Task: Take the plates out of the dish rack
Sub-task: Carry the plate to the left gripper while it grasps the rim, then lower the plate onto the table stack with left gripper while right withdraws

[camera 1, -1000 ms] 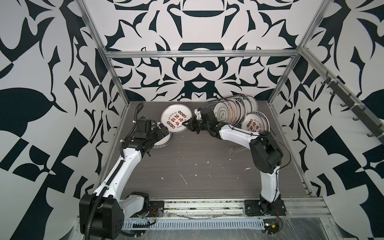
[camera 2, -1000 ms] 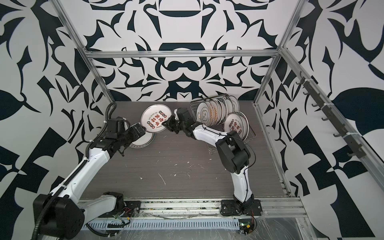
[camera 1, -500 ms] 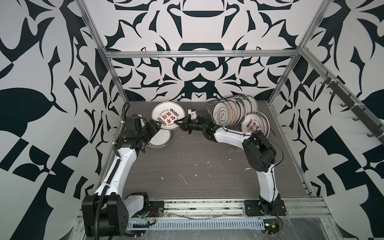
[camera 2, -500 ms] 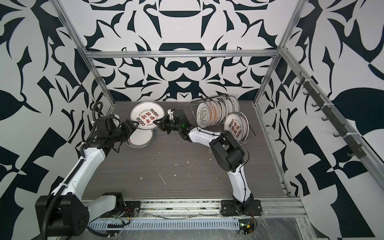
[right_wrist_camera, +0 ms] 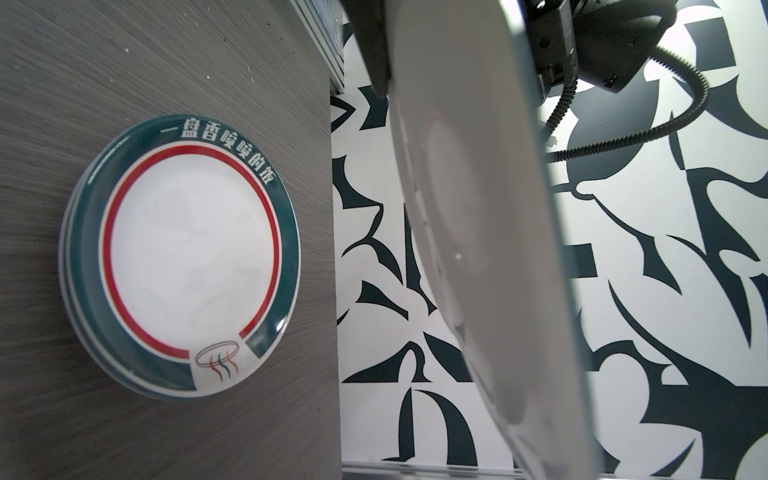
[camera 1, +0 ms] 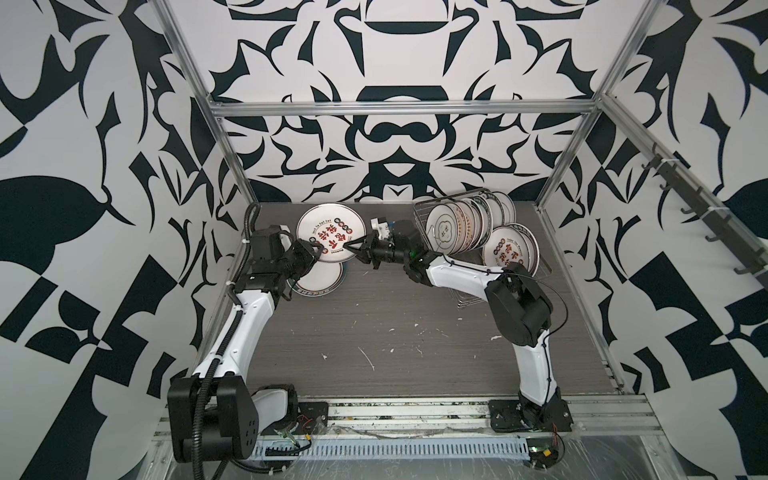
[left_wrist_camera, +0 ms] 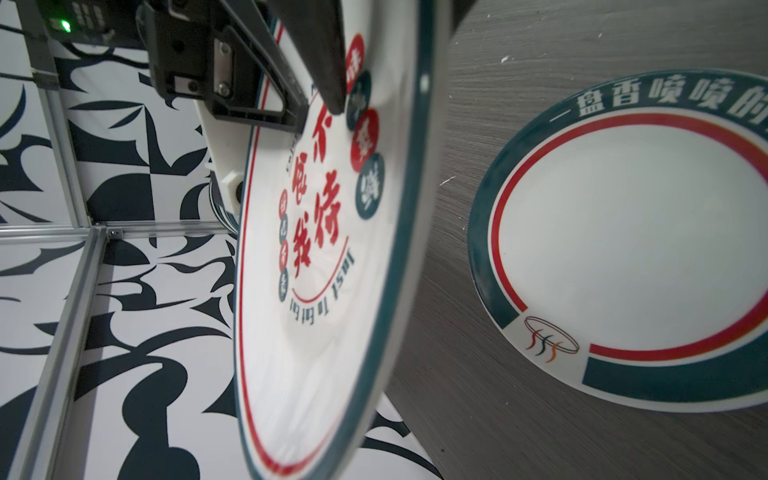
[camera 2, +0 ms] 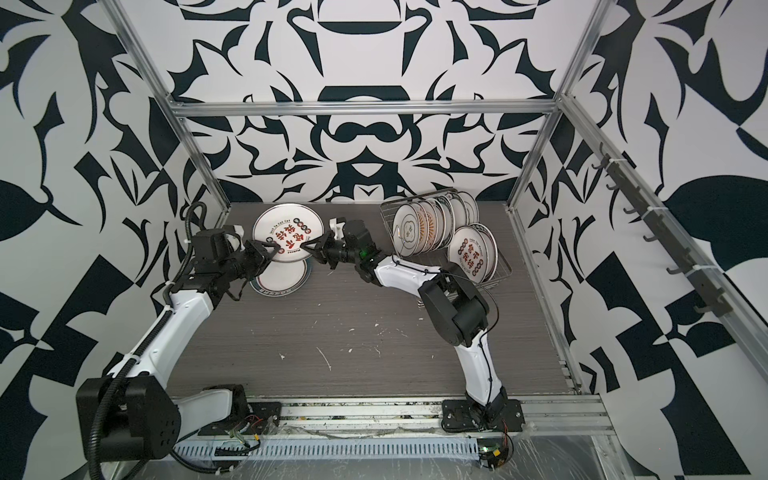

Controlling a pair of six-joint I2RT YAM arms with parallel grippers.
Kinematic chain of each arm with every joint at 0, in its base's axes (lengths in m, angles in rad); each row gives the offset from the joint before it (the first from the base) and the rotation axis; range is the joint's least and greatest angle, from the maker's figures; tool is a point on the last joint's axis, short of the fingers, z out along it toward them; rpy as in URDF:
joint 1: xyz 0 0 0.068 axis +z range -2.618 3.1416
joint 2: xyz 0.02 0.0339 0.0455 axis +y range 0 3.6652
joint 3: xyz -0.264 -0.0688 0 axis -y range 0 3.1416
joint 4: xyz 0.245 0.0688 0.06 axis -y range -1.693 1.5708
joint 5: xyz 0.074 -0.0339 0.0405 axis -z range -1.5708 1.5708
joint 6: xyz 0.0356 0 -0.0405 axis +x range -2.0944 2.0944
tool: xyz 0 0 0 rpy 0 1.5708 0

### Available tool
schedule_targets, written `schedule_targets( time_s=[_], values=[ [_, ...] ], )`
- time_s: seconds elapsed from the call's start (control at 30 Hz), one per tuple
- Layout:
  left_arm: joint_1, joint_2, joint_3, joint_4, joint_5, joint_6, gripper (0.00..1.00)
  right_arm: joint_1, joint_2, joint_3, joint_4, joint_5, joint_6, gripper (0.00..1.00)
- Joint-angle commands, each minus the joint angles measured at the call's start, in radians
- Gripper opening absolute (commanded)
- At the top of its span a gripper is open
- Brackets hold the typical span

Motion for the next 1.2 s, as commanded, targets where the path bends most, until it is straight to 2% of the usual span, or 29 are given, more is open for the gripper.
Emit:
schedule_targets(
  time_s=[0.0, 0.2, 0.27, 0.37, 0.47, 0.53, 0.63, 0.67, 0.8, 0.87, 0.9, 1.03, 1.17],
  values=[
    [0.000, -0.001, 0.049, -0.008, 0.064, -0.005, 0.17, 0.006, -0.082, 0.057, 0.081, -0.027, -0.047, 0.17],
    [0.022, -0.024, 0.109, -0.105, 0.081, 0.025, 0.04, 0.005, -0.107, 0.074, 0.072, -0.043, -0.077, 0.42],
    [0.042, -0.031, 0.127, -0.121, 0.108, 0.024, 0.01, 0.002, -0.118, 0.081, 0.059, -0.048, -0.097, 0.46],
    [0.079, -0.040, 0.166, -0.174, 0.127, 0.040, 0.00, -0.011, -0.145, 0.088, -0.007, -0.048, -0.145, 0.56],
    [0.130, -0.057, 0.205, -0.234, 0.134, 0.065, 0.00, -0.037, -0.204, 0.107, -0.217, -0.021, -0.278, 0.66],
    [0.175, -0.069, 0.236, -0.288, 0.139, 0.087, 0.00, -0.054, -0.257, 0.137, -0.406, 0.028, -0.414, 0.74],
    [0.242, -0.082, 0.271, -0.368, 0.132, 0.121, 0.00, -0.070, -0.330, 0.199, -0.669, 0.127, -0.602, 0.81],
    [0.258, -0.082, 0.279, -0.399, 0.121, 0.131, 0.00, -0.075, -0.349, 0.219, -0.736, 0.157, -0.651, 0.86],
    [0.301, -0.088, 0.266, -0.484, 0.048, 0.176, 0.00, -0.092, -0.427, 0.263, -0.968, 0.279, -0.814, 0.89],
    [0.316, -0.093, 0.239, -0.506, 0.007, 0.188, 0.00, -0.097, -0.464, 0.259, -1.049, 0.346, -0.874, 0.99],
    [0.324, -0.097, 0.219, -0.517, -0.017, 0.191, 0.00, -0.099, -0.487, 0.249, -1.090, 0.383, -0.900, 0.99],
    [0.334, -0.090, 0.158, -0.532, -0.081, 0.205, 0.00, -0.115, -0.565, 0.173, -1.176, 0.486, -0.956, 0.99],
    [0.333, -0.072, 0.120, -0.525, -0.108, 0.211, 0.00, -0.141, -0.630, 0.070, -1.194, 0.516, -0.966, 1.00]
  ],
)
